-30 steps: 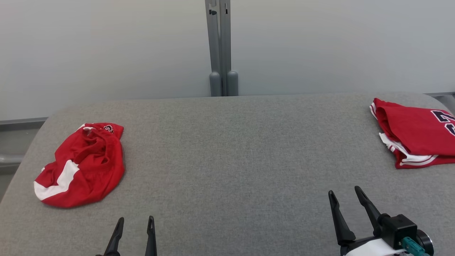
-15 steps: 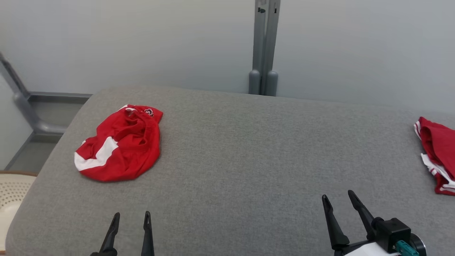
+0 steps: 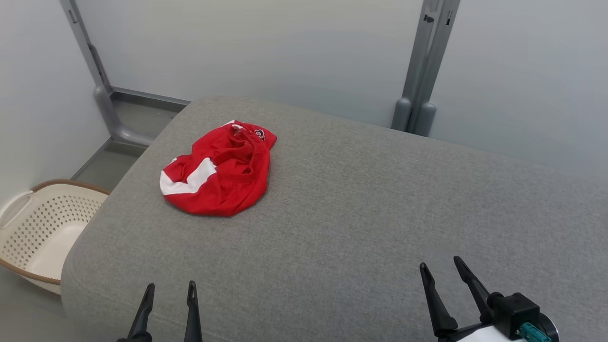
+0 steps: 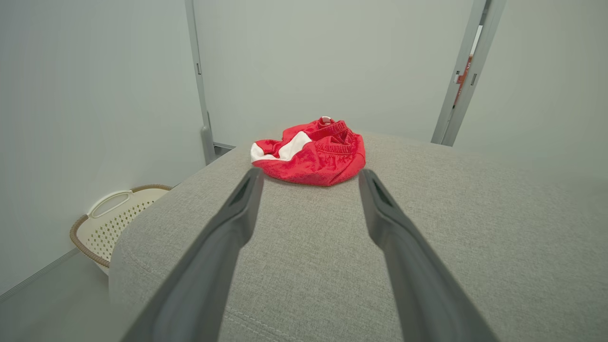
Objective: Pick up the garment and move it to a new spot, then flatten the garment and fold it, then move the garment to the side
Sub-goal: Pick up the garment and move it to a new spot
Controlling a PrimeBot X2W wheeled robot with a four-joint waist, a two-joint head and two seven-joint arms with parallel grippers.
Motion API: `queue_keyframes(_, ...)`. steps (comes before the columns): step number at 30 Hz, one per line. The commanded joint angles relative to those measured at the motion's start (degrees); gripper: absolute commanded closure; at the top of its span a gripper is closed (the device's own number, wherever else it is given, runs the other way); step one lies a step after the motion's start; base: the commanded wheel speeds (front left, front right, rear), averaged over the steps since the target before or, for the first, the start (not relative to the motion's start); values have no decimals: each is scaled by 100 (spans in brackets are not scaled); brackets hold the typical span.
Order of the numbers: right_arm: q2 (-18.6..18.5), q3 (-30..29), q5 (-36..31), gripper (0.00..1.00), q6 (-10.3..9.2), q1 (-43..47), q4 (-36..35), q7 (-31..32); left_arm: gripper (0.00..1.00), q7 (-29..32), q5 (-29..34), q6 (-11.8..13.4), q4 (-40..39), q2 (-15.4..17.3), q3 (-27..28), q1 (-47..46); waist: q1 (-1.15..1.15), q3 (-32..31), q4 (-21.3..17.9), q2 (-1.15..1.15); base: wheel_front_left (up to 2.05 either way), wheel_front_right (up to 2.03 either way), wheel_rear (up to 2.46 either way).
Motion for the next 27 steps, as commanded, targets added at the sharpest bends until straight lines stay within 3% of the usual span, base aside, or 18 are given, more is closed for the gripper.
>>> queue_keyframes(1,8,-6,14,0,-10,6,1,-16,0,0,27,-3,-15,6,23,65,0,-36,164,0,0,0,0)
queue_keyframes(15,-49,-23,163,0,-10,102,-20,-16,0,0,-42,31,-36,6,42,59,0,52,190,0,0,0,0)
queue_keyframes(22,-164,-12,121,0,-10,106,-52,-16,0,0,410,-239,-186,34,89,-573,0,324,254,0,0,0,0)
queue_keyframes(27,-428,19,58,0,-10,-185,-128,-16,0,0,337,-445,-259,57,205,-1506,0,976,279,0,0,0,0)
